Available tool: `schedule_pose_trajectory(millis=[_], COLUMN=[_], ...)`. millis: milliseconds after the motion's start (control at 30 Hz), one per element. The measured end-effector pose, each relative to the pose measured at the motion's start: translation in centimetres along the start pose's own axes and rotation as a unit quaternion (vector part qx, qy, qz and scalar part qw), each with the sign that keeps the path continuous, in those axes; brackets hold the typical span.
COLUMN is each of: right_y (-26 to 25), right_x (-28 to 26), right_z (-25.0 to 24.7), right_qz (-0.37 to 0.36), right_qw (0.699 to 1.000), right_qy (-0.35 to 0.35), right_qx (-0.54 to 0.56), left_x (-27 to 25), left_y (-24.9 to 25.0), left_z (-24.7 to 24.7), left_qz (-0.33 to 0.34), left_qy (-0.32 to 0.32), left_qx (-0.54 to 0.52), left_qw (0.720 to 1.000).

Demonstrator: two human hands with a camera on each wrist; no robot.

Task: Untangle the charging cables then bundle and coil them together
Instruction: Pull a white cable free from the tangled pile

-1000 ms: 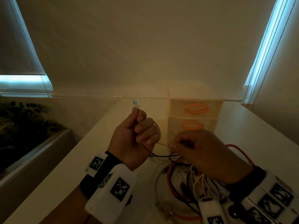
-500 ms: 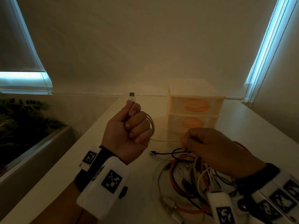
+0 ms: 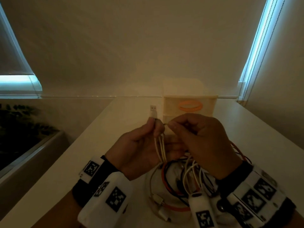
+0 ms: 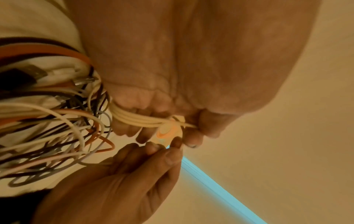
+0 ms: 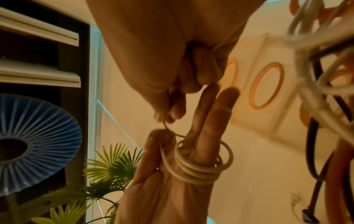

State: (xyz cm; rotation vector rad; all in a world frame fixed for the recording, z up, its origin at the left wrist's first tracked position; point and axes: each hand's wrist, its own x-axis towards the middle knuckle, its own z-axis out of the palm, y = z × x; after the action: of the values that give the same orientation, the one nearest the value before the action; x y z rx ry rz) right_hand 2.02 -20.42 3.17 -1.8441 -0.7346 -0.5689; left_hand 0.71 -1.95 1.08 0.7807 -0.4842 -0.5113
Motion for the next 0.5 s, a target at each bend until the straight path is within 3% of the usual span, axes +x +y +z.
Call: schedule_pose_trajectory(millis=[133, 233, 300, 433, 500], right_y=[0.3, 0.5, 0.8, 1.9, 1.9], right_x=[-0.7, -1.2, -1.4, -1.4, -1.5], right_z=[-0.5, -1.2, -1.9, -2.2, -1.7], right_qz=[-0.073, 0.019, 0.069, 0.061, 0.050], right_qw=[0.990, 0.966, 0.944, 0.971, 0.972], right_qy=[-0.119, -0.257, -0.322, -0.192, -0.191], right_qx=[-0.005, 0.006, -0.023, -0.126, -0.131], left_x=[0.4, 0.5, 0.4, 0.4, 0.3], left_y=[0.4, 0.1, 0.0, 0.3, 0.5], left_z=[-0.3, -0.6, -0.9, -1.1, -1.3], left_qz=[0.092, 0.146, 0.149, 0.139, 0.144], left_qy=[0.036, 0.077, 0.049, 0.025, 0.025], left_qx=[-0.025, -0.079, -0.100, -0.111, -0.109], left_qw=[0.995, 0.983, 0.983, 0.984, 0.983])
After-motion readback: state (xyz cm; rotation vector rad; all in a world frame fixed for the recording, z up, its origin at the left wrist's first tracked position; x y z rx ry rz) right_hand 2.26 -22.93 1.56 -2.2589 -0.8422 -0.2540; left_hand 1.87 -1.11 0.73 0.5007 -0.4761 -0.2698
